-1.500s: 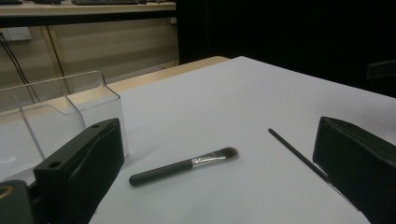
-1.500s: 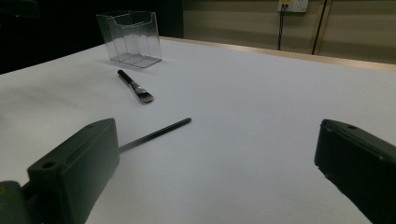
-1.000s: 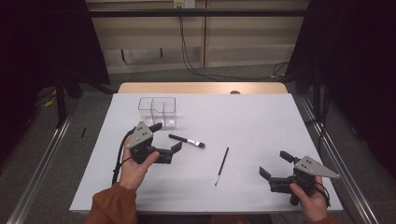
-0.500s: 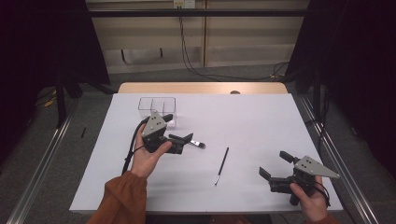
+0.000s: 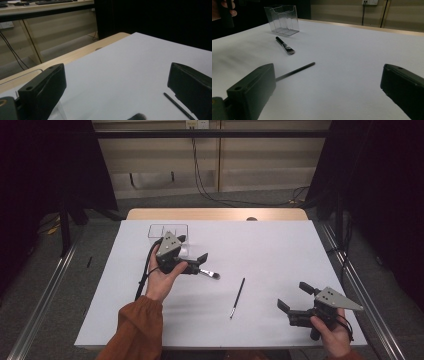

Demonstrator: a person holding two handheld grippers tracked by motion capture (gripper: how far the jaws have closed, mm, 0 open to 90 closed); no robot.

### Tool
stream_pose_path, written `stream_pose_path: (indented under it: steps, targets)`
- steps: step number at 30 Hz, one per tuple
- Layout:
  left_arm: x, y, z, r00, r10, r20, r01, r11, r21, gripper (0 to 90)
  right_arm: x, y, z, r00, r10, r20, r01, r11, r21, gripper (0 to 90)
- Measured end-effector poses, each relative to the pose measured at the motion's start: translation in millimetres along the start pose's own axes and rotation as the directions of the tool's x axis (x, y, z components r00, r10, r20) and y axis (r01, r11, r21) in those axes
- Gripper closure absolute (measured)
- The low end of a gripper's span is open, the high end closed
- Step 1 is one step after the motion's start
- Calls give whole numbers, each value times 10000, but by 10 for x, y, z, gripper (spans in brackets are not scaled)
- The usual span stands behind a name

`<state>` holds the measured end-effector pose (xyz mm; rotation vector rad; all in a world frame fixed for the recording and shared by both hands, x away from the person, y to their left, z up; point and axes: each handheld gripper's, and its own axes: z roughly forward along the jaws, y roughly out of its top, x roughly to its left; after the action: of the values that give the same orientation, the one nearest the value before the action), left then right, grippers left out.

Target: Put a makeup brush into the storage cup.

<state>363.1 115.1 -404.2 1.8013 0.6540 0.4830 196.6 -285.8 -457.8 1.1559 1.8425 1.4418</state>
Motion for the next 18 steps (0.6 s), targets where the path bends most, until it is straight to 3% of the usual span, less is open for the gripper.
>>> stream_pose_path:
  steps: [6, 11, 16, 18]
  targets:
    - [54, 63, 78, 9997, 70, 235, -82, 9986, 531, 23, 1, 1, 0, 10000, 30, 26, -30, 10000, 10, 0]
    - [10, 154, 104, 9983, 321, 481, -378, 9916, 1234, 24, 5, -4, 6, 10000, 24, -1, -24, 10000, 50, 0]
    - [14, 210, 139, 9965, 524, 644, -630, 9826, 1745, 26, 13, -1, 5, 10000, -27, -35, 27, 10000, 51, 0]
    - [12, 229, 162, 9946, 714, 748, -859, 9732, 2133, 26, 10, -2, 5, 10000, -33, -23, 33, 10000, 52, 0]
